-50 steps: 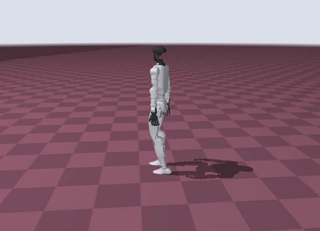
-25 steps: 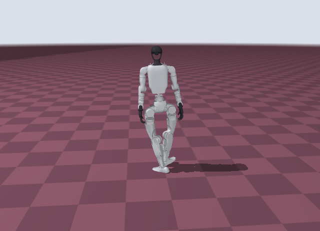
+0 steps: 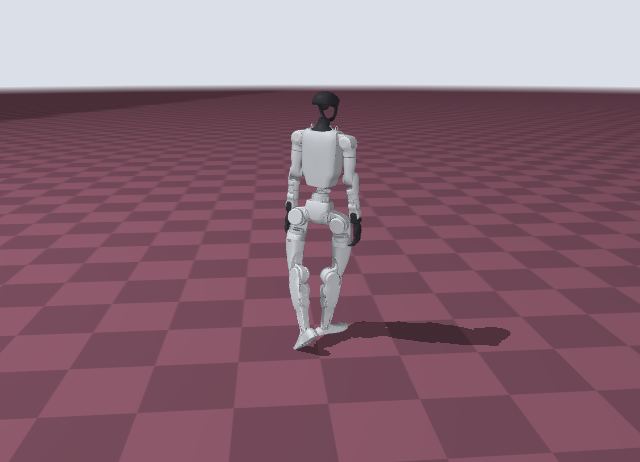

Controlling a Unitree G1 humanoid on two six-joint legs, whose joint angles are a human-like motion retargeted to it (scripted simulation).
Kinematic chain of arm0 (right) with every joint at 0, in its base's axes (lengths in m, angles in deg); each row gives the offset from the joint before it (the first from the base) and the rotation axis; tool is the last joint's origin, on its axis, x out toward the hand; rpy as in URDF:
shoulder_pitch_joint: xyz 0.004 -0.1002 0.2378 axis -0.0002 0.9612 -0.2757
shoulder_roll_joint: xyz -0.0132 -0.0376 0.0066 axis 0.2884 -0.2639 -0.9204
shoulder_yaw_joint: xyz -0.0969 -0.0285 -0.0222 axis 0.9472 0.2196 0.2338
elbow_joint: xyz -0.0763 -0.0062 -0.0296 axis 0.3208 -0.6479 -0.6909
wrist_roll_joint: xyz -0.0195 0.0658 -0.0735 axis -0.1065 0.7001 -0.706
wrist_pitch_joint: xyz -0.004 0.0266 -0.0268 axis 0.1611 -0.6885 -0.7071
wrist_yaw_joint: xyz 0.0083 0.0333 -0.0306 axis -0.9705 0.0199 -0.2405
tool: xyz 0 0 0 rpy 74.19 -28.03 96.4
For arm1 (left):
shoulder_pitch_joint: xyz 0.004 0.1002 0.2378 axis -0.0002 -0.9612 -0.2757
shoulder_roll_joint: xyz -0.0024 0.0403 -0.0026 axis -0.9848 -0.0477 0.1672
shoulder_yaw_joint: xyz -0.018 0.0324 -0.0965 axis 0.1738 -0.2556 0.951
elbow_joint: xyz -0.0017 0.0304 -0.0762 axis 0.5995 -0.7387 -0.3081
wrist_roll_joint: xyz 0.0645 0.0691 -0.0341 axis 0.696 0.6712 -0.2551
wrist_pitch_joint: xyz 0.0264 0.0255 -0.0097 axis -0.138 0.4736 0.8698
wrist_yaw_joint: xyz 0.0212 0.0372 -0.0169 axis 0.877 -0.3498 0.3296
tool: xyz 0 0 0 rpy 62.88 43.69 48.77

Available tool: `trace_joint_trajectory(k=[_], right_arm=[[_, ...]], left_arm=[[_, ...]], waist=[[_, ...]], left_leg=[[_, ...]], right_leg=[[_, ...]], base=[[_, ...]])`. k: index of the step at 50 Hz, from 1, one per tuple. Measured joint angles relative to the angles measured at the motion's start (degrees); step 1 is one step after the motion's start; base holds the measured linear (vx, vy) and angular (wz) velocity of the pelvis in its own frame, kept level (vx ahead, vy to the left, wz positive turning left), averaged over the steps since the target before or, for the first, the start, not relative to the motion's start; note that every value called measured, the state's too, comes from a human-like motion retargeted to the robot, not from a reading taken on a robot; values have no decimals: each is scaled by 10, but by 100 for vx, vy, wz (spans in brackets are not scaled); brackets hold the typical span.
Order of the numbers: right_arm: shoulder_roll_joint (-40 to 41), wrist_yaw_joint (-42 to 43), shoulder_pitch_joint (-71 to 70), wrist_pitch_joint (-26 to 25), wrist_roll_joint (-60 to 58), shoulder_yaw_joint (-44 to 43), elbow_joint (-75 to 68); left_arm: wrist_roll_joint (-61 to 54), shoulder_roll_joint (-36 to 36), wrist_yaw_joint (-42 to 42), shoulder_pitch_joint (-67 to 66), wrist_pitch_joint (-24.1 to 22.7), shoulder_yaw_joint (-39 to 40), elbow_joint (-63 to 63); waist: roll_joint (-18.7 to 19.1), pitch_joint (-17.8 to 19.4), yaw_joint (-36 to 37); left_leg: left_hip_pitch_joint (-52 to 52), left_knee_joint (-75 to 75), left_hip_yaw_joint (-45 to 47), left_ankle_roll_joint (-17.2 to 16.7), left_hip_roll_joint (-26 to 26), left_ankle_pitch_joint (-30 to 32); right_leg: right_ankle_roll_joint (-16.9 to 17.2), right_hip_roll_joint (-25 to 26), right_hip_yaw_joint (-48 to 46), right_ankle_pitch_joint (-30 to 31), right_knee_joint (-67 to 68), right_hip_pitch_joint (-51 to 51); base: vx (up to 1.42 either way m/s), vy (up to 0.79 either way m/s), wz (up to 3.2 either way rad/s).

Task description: In place motions

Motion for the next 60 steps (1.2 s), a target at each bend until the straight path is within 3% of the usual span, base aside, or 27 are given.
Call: trace_joint_trajectory(k=[2, 7, 12, 20, 23, 25, 33, 38, 60], right_arm=[[4, -6, -7, 3, 3, 7, 19], [4, -13, -23, 7, -24, 30, 48], [-2, -4, -65, 11, -46, 71, 38], [-8, 3, -63, 7, -91, 101, -6], [-7, 2, -46, 3, -83, 91, -30], [-10, 3, -36, -1, -84, 85, -45], [3, 25, 8, -1, -26, 44, -70], [10, 23, 37, -4, 2, 10, -79], [15, 18, 22, 2, -20, 45, -10]], left_arm=[[0, -2, 0, 0, 0, -5, 3], [-10, 2, 0, -3, -1, -20, 7], [-21, 8, 0, 13, -6, -19, 13], [-12, 18, 2, 20, -8, -33, 13], [-13, 21, 4, 13, -10, -40, 13], [-14, 23, 3, 5, -11, -41, 12], [2, 19, 6, -17, -8, 7, -1], [10, 2, 5, -29, -3, 9, -19], [-9, 23, 0, -15, -2, 30, -2]], waist=[[-26, 3, 18], [-41, 1, 67], [-30, 36, 80], [-10, 73, 106], [-7, 79, 114], [-3, 75, 97], [13, 61, 70], [19, 28, 65], [17, 20, 45]], left_leg=[[-23, 91, -39, 23, 16, -1], [-140, 200, -197, -36, 17, -93], [-196, 135, -245, 16, 34, -153], [-267, -64, -531, 77, -29, -227], [-241, -112, -512, 63, -28, -178], [-209, -115, -446, 61, -16, -207], [-141, -162, -397, 75, -36, -230], [-138, -171, -386, 85, -43, -244], [-124, -177, -367, 92, -56, -241]], right_leg=[[-2, -20, 31, -8, -7, 8], [-18, -21, 96, -7, -10, -2], [-34, -3, 147, 8, 1, -3], [-51, 25, 223, 41, 9, 22], [-51, 28, 242, 58, 18, 35], [-46, 23, 239, 69, 23, 44], [-30, 21, 286, 115, 41, 55], [-12, 19, 297, 129, 42, 46], [8, 6, 290, 154, 33, 51]], base=[[24, -12, -169], [19, -5, -181], [3, 3, -166], [17, 13, -146], [34, 18, -107], [38, 27, -56], [25, 23, -98], [25, 12, -44], [4, 3, -7]])
